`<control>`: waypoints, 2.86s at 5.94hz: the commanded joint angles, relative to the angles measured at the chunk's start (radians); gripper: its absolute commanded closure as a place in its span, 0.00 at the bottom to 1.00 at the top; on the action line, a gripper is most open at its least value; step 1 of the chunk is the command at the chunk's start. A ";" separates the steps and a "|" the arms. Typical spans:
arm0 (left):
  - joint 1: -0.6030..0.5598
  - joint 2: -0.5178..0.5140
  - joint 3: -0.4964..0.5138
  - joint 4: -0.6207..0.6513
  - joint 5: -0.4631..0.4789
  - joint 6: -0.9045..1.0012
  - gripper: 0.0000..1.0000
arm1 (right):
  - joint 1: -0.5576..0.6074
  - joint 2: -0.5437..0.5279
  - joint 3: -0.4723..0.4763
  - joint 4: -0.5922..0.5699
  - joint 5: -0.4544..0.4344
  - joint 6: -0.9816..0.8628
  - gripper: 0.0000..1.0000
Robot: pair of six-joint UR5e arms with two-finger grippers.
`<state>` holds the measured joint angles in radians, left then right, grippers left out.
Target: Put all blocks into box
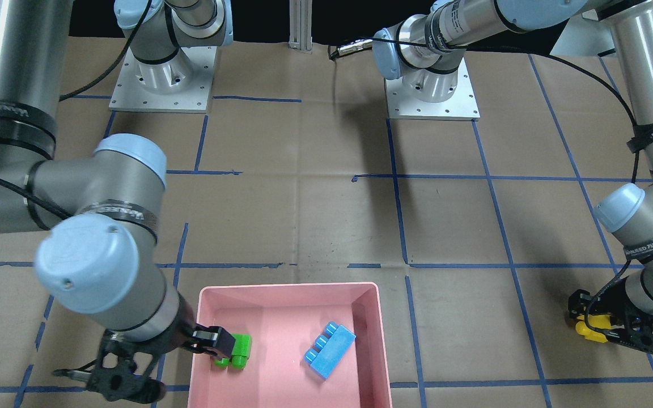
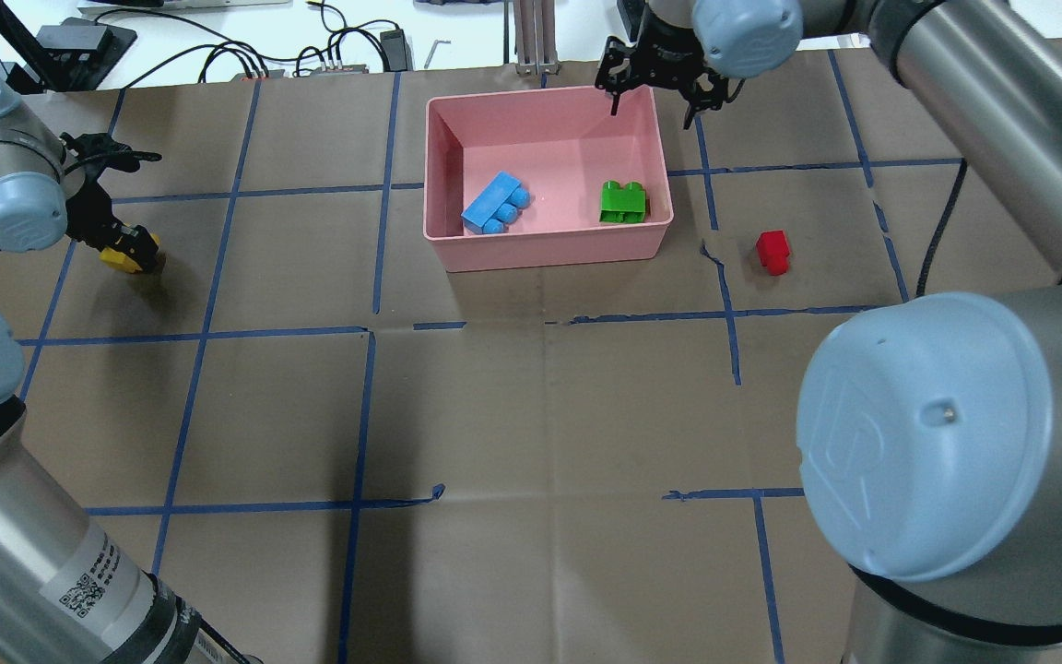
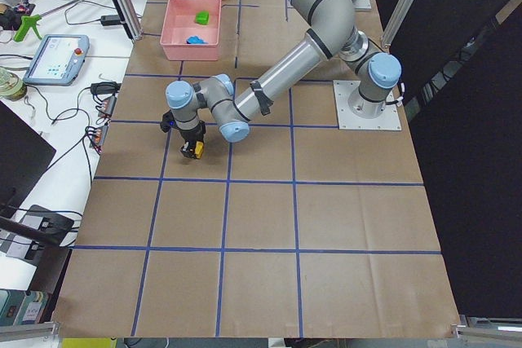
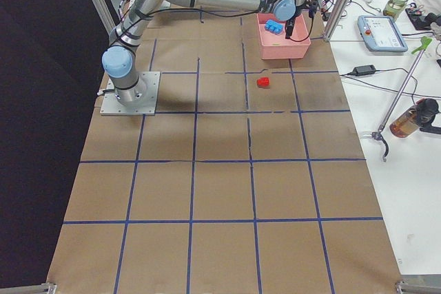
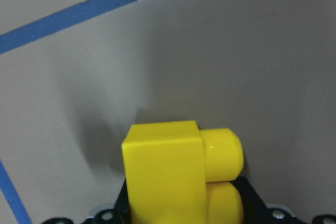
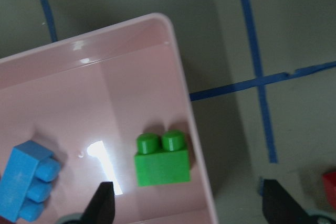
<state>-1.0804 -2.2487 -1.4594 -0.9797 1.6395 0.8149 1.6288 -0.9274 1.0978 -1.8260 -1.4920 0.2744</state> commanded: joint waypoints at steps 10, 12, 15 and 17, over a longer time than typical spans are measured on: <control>-0.768 0.023 0.105 0.004 -0.006 -0.675 1.00 | -0.218 -0.104 0.622 -0.483 -0.007 -0.484 0.01; -0.771 0.020 0.100 0.053 -0.006 -0.672 0.01 | -0.219 -0.103 0.629 -0.480 -0.013 -0.485 0.06; -0.722 0.140 0.082 -0.052 -0.001 -0.661 0.00 | -0.219 -0.111 0.622 -0.466 -0.013 -0.469 0.61; -0.658 0.243 0.077 -0.236 0.002 -0.672 0.00 | -0.213 -0.120 0.578 -0.458 -0.031 -0.468 0.61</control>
<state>-1.7606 -2.0522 -1.3791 -1.1314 1.6393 0.1502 1.4123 -1.0422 1.7049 -2.2895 -1.5111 -0.1945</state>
